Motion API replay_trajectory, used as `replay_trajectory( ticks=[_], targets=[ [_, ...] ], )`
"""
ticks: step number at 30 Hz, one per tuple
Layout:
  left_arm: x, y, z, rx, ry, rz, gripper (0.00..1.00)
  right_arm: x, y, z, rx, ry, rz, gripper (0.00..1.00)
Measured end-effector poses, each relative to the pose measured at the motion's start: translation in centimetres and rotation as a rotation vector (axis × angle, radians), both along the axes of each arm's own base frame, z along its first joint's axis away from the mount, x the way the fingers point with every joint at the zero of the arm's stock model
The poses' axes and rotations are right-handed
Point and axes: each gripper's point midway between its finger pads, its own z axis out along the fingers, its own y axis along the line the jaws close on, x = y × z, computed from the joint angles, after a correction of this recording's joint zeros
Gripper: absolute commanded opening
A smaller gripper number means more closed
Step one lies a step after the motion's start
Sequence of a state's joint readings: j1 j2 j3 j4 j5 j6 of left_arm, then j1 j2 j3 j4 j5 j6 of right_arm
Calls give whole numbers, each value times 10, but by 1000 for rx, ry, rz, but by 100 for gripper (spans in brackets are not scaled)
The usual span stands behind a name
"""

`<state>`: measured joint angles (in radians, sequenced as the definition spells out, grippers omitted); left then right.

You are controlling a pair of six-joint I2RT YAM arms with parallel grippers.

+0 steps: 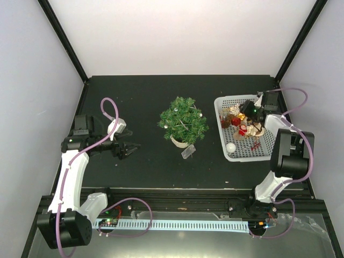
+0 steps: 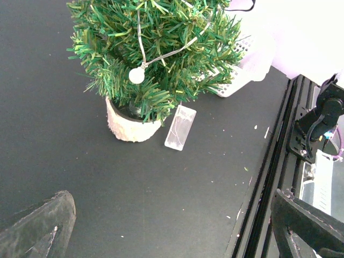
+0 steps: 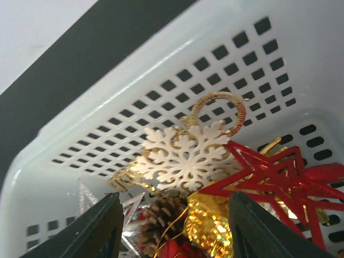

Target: Decorate the small christmas tree

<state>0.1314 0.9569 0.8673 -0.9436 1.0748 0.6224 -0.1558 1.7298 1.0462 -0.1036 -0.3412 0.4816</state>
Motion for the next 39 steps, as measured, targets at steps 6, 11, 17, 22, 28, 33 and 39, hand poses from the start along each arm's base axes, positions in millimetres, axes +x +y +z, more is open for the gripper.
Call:
replay_trajectory(
  ticks=[6,11,17,22,28,33,39],
  targets=[
    [-1,0,3,2,-17,0,99,-6,-7,32,-67,-48,-41,42],
    [-1,0,4,2,-24,0,99,-13,-24,28,-141,-3,-112,41],
    [-1,0,4,2,-24,0,99,-22,-33,17,-179,51,-161,42],
    [-1,0,4,2,-24,0,99,-34,-33,2,-173,94,-172,40],
    [-1,0,4,2,-24,0,99,-43,-34,-7,-177,119,-179,36],
    [-1,0,4,2,-23,0,99,-44,-34,-8,-179,122,-179,36],
    [-1,0,4,2,-24,0,99,-43,-34,-10,-177,124,-179,33]
  ],
)
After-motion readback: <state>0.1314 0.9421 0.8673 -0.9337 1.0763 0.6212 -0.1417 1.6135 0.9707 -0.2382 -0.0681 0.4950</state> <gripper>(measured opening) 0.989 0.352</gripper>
